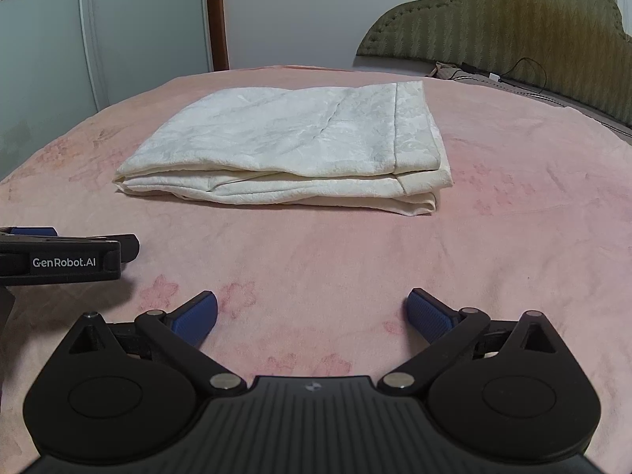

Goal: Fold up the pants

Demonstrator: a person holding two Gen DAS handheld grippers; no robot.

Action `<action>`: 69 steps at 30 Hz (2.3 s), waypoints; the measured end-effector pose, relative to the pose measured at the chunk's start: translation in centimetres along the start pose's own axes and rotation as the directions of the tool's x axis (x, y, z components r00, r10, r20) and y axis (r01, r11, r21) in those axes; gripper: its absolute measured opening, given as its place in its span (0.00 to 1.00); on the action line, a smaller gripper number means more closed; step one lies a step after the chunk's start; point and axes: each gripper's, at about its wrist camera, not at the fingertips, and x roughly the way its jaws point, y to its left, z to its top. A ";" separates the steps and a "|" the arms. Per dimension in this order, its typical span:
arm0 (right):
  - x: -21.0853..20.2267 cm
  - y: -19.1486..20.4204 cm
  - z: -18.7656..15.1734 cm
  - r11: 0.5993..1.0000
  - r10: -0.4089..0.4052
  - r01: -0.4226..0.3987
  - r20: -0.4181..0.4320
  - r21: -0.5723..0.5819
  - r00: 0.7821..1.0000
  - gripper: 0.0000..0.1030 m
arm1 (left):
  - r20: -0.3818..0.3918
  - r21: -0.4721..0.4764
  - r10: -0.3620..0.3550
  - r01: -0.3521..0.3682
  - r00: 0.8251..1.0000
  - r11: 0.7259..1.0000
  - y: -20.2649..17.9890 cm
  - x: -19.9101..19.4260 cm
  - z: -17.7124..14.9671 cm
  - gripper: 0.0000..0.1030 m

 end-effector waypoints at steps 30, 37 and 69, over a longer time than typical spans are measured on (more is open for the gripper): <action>-0.1 0.0 0.7 0.999 0.010 -0.008 -0.055 0.040 0.998 1.00 | 0.000 0.000 0.000 0.000 1.000 1.000 0.0 0.0 0.0 1.00; -0.2 -0.6 1.4 0.997 0.029 -0.025 -0.056 0.075 0.998 1.00 | 0.000 0.000 0.000 0.000 1.000 1.000 0.0 0.0 0.0 1.00; 0.6 -0.6 1.5 0.985 -0.153 0.152 0.006 0.083 0.988 1.00 | 0.000 0.001 0.000 0.000 1.000 1.000 0.1 0.0 0.0 1.00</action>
